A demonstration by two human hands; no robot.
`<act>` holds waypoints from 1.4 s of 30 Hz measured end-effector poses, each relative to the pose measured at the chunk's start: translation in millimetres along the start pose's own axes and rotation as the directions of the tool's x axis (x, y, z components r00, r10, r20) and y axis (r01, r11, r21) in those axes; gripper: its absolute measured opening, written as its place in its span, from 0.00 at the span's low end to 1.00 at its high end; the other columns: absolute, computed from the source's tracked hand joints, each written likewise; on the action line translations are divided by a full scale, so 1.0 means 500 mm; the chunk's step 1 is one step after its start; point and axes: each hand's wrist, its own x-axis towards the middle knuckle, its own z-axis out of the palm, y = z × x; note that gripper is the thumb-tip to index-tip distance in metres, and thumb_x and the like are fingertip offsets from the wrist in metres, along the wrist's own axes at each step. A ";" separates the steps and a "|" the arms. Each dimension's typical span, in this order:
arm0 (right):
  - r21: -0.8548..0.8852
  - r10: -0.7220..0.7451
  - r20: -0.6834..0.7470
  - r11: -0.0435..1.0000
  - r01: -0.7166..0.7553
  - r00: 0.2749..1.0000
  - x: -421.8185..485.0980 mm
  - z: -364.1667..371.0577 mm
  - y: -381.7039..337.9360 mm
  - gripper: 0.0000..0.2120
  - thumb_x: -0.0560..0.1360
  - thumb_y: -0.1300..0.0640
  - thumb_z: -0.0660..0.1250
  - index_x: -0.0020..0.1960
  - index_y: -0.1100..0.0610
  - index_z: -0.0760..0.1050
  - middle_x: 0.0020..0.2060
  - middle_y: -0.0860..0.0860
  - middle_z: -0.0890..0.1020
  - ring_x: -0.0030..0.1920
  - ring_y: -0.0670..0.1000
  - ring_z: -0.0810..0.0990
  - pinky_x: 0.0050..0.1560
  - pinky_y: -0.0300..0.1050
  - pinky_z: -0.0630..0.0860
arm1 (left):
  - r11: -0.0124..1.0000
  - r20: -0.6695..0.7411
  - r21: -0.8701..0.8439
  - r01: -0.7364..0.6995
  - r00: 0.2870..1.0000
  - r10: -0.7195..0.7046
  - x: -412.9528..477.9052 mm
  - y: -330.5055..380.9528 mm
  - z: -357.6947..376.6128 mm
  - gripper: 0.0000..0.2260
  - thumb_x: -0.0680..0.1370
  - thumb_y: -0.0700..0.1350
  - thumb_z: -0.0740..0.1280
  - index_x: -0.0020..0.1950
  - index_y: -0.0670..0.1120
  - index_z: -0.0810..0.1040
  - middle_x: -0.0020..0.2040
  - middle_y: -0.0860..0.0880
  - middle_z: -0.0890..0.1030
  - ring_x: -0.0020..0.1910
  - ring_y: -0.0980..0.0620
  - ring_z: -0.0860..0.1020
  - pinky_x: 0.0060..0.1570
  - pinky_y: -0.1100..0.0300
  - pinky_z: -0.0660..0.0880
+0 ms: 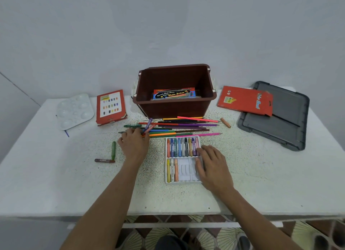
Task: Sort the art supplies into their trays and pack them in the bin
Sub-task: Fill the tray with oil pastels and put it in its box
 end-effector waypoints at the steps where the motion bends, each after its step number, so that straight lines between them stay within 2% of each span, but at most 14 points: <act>1: 0.001 0.000 -0.003 1.000 0.000 1.000 0.000 0.000 0.000 0.20 0.82 0.48 0.53 0.69 0.55 0.71 0.67 0.52 0.75 0.70 0.54 0.68 0.70 0.55 0.67 | 1.000 0.003 0.006 0.002 1.000 -0.002 0.001 0.000 0.001 0.16 0.80 0.57 0.64 0.61 0.48 0.80 0.60 0.44 0.78 0.61 0.42 0.73 0.62 0.45 0.65; 6: 0.002 -0.002 -0.006 1.000 0.002 1.000 0.000 -0.001 0.000 0.20 0.82 0.48 0.53 0.68 0.55 0.71 0.67 0.52 0.75 0.70 0.54 0.68 0.69 0.55 0.68 | 1.000 -0.031 -0.009 0.014 0.999 -0.014 -0.003 0.004 -0.001 0.14 0.80 0.56 0.65 0.58 0.49 0.82 0.58 0.45 0.80 0.60 0.42 0.73 0.63 0.46 0.64; 9: 0.005 0.002 -0.009 1.000 -0.002 1.000 0.000 -0.002 0.000 0.20 0.82 0.48 0.53 0.68 0.55 0.71 0.67 0.52 0.75 0.70 0.54 0.68 0.69 0.55 0.68 | 0.969 -0.084 -0.246 -0.002 0.996 -0.019 -0.009 0.013 -0.015 0.10 0.79 0.54 0.67 0.52 0.49 0.82 0.50 0.50 0.82 0.53 0.47 0.78 0.60 0.47 0.70; 12: 0.012 0.008 -0.013 1.000 -0.008 1.000 0.000 -0.003 -0.001 0.20 0.82 0.47 0.52 0.68 0.55 0.72 0.67 0.52 0.75 0.70 0.54 0.68 0.70 0.54 0.68 | 0.783 -0.050 -0.621 -0.030 0.999 -0.002 -0.023 0.029 -0.039 0.02 0.78 0.47 0.69 0.46 0.52 0.78 0.42 0.55 0.83 0.45 0.56 0.81 0.51 0.55 0.78; 14: 0.008 0.005 -0.014 1.000 -0.004 1.000 -0.001 -0.003 -0.003 0.20 0.82 0.48 0.53 0.68 0.55 0.71 0.67 0.52 0.75 0.70 0.54 0.68 0.70 0.54 0.67 | 0.680 -0.028 -0.733 -0.022 1.000 0.002 -0.033 0.037 -0.051 0.01 0.79 0.45 0.69 0.49 0.49 0.79 0.40 0.53 0.84 0.42 0.60 0.82 0.49 0.63 0.79; 17: 0.011 0.005 -0.013 1.000 -0.004 1.000 -0.001 -0.005 -0.005 0.20 0.82 0.48 0.53 0.68 0.55 0.71 0.67 0.53 0.75 0.70 0.54 0.68 0.70 0.55 0.68 | 0.590 0.035 -0.807 -0.006 0.998 0.058 -0.052 0.045 -0.058 0.05 0.80 0.43 0.69 0.53 0.43 0.79 0.40 0.50 0.85 0.41 0.57 0.84 0.46 0.66 0.80; 23: 0.018 0.007 -0.010 1.000 -0.006 1.000 0.000 -0.005 -0.006 0.21 0.82 0.47 0.51 0.68 0.55 0.72 0.67 0.53 0.75 0.70 0.55 0.68 0.69 0.56 0.68 | 0.618 0.198 -0.786 -0.001 0.947 0.253 -0.120 0.058 -0.070 0.10 0.77 0.42 0.71 0.58 0.47 0.79 0.40 0.52 0.86 0.41 0.59 0.84 0.45 0.70 0.78; 28: 0.009 0.006 -0.001 1.000 -0.006 1.000 0.001 -0.002 -0.004 0.20 0.82 0.47 0.52 0.68 0.55 0.71 0.67 0.52 0.74 0.69 0.54 0.68 0.67 0.55 0.68 | 0.698 0.316 -0.715 -0.053 0.865 0.389 -0.168 0.058 -0.057 0.10 0.77 0.43 0.71 0.54 0.55 0.77 0.38 0.52 0.85 0.39 0.48 0.84 0.45 0.55 0.82; 29: 0.010 0.007 -0.002 1.000 -0.007 1.000 0.001 -0.002 -0.004 0.20 0.82 0.47 0.52 0.68 0.55 0.71 0.67 0.52 0.74 0.69 0.54 0.68 0.67 0.55 0.68 | 0.712 0.317 -0.697 -0.091 0.851 0.419 -0.173 0.058 -0.052 0.09 0.77 0.44 0.71 0.53 0.54 0.77 0.38 0.53 0.85 0.40 0.49 0.84 0.45 0.57 0.82; 32: 0.010 0.013 -0.001 1.000 -0.013 1.000 0.001 -0.004 -0.005 0.19 0.82 0.48 0.53 0.68 0.54 0.71 0.67 0.52 0.74 0.69 0.54 0.68 0.67 0.55 0.68 | 0.752 0.329 -0.637 -0.171 0.822 0.466 -0.183 0.056 -0.042 0.07 0.77 0.48 0.72 0.54 0.53 0.78 0.41 0.55 0.85 0.42 0.63 0.83 0.44 0.74 0.75; 36: 0.008 0.018 0.008 1.000 -0.019 1.000 0.001 -0.006 -0.003 0.20 0.82 0.47 0.53 0.69 0.54 0.71 0.67 0.52 0.74 0.70 0.54 0.67 0.67 0.55 0.68 | 0.766 0.311 -0.597 -0.239 0.811 0.495 -0.192 0.054 -0.032 0.10 0.77 0.49 0.72 0.57 0.50 0.79 0.46 0.56 0.84 0.46 0.63 0.80 0.46 0.77 0.70; 38: 0.010 0.021 0.015 1.000 -0.021 1.000 0.002 -0.005 -0.003 0.20 0.82 0.47 0.52 0.69 0.54 0.70 0.68 0.51 0.73 0.70 0.54 0.67 0.68 0.56 0.68 | 0.768 0.278 -0.566 -0.300 0.808 0.520 -0.194 0.050 -0.027 0.12 0.77 0.50 0.72 0.58 0.50 0.79 0.50 0.55 0.82 0.49 0.59 0.78 0.50 0.74 0.69; 40: 0.009 0.018 0.014 1.000 -0.019 1.000 0.002 -0.004 -0.003 0.20 0.82 0.47 0.53 0.69 0.54 0.70 0.68 0.52 0.73 0.70 0.54 0.67 0.68 0.56 0.68 | 0.768 0.209 -0.480 -0.423 0.795 0.569 -0.192 0.040 -0.012 0.16 0.76 0.56 0.68 0.61 0.51 0.79 0.55 0.54 0.79 0.54 0.56 0.74 0.57 0.63 0.69; 42: 0.011 0.014 0.011 1.000 -0.014 1.000 0.001 -0.004 -0.003 0.20 0.82 0.47 0.52 0.69 0.55 0.70 0.67 0.52 0.74 0.70 0.54 0.68 0.67 0.56 0.68 | 0.776 0.176 -0.435 -0.457 0.802 0.570 -0.193 0.030 0.001 0.20 0.74 0.61 0.64 0.62 0.54 0.79 0.58 0.54 0.75 0.58 0.55 0.71 0.59 0.55 0.67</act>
